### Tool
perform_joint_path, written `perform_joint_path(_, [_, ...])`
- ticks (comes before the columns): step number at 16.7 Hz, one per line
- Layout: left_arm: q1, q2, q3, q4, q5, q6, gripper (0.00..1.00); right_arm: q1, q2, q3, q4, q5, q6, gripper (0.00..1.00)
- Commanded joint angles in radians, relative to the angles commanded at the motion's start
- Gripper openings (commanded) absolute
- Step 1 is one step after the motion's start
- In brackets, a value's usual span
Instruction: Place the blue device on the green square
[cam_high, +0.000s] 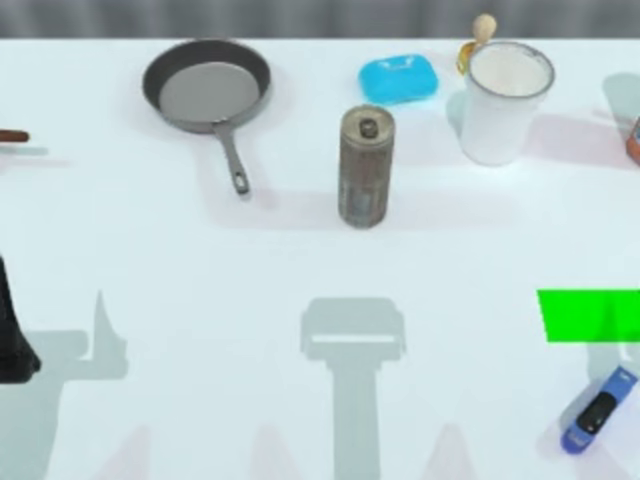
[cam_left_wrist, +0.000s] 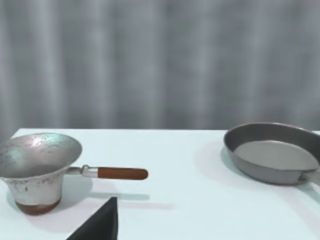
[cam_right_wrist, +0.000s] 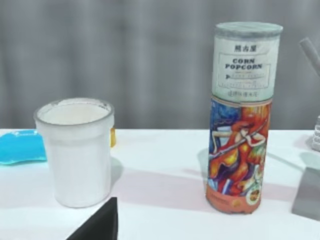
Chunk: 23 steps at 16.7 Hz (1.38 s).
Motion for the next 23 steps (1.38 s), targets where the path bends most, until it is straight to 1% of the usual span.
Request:
perform_joint_path(3, [0.000,0.000,0.000,0.000,0.000,0.000,1.00,0.004,0.012,0.011,-0.012,-0.001,0.012,1.00])
perform_joint_path(6, [0.000,0.000,0.000,0.000,0.000,0.000,1.00,0.035,0.108,0.095,-0.098,-0.002,0.103,1.00])
perform_joint_path(9, [0.000,0.000,0.000,0.000,0.000,0.000,1.00,0.083,0.299,0.234,-0.249,-0.001,0.260,1.00])
perform_joint_path(18, [0.000,0.000,0.000,0.000,0.000,0.000,1.00,0.268,1.085,0.732,-0.824,-0.002,0.834,1.00])
perform_joint_path(21, [0.000,0.000,0.000,0.000,0.000,0.000,1.00,0.318,1.277,0.870,-0.973,-0.003,0.988,1.00])
perform_joint_path(23, [0.000,0.000,0.000,0.000,0.000,0.000,1.00,0.343,1.377,0.942,-1.045,-0.003,1.065,1.00])
